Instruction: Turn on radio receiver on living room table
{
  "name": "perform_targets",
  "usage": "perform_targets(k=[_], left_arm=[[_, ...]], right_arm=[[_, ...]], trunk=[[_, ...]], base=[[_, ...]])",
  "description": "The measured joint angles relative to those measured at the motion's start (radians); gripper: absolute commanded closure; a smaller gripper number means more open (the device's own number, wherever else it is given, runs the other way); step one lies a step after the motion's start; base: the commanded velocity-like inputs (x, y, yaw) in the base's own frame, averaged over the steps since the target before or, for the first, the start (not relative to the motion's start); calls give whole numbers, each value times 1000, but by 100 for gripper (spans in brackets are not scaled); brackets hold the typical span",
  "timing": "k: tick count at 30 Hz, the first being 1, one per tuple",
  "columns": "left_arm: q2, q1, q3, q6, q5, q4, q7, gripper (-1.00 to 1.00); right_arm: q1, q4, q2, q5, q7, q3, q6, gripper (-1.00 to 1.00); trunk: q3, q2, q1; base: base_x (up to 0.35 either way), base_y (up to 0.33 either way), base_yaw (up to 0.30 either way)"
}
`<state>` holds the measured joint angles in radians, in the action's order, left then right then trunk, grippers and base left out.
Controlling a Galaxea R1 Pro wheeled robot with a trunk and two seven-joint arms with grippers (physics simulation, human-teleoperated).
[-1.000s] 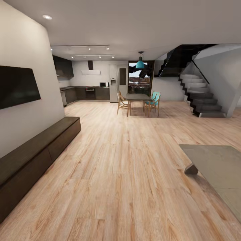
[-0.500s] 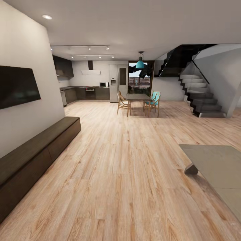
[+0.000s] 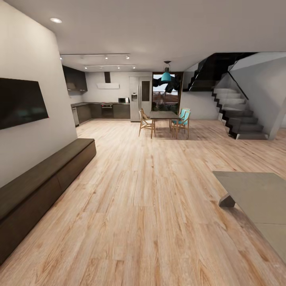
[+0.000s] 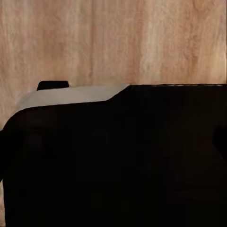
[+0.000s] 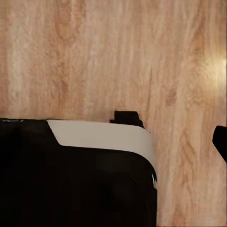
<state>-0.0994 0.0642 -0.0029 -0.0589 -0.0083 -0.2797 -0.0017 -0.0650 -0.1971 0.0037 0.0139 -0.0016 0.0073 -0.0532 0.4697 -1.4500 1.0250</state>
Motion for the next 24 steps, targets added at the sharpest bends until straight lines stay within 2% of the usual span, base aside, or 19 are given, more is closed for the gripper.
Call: perform_targets(k=[2, 6, 7, 10, 13, 16, 19, 22, 24], left_arm=[[0, 3, 0, 2, -1, -77, 0, -100], [-9, -2, -1, 14, -2, -236, 0, -100], [-10, -4, -1, 20, -2, -253, 0, -100], [-33, -34, -2, 113, -5, -313, 2, -100], [-36, -56, -2, 170, -8, -327, 4, -100], [-34, -70, -1, 193, -9, -337, 16, -100], [-36, -89, -1, 250, -10, -345, 85, -100], [-35, -92, -2, 271, -19, -347, 109, -100], [-34, -94, -1, 260, -23, -344, 117, -100]], right_arm=[[-1, -48, -19, 0, 0, -1, -1, -100], [-4, -173, -77, -1, 0, -6, -2, -100], [-4, -182, -84, -1, 0, -6, -2, -100], [-4, -203, -117, -2, 2, -8, -2, -100], [-4, -208, -129, -2, 2, -8, -3, -100], [-4, -210, -133, -2, 2, -8, -3, -100], [-4, -211, -135, -2, 1, -7, -4, -100], [-4, -211, -135, -2, 0, -8, -4, -100], [-4, -211, -135, -3, 0, -9, -4, -100]], trunk=[[0, 0, 0], [0, 0, 0], [0, 0, 0], [0, 0, 0], [0, 0, 0], [0, 0, 0], [0, 0, 0], [0, 0, 0], [0, 0, 0]], base=[[0, 0, 0], [0, 0, 0], [0, 0, 0], [0, 0, 0], [0, 0, 0], [0, 0, 0], [0, 0, -8], [0, 0, -127], [0, 0, -225]])
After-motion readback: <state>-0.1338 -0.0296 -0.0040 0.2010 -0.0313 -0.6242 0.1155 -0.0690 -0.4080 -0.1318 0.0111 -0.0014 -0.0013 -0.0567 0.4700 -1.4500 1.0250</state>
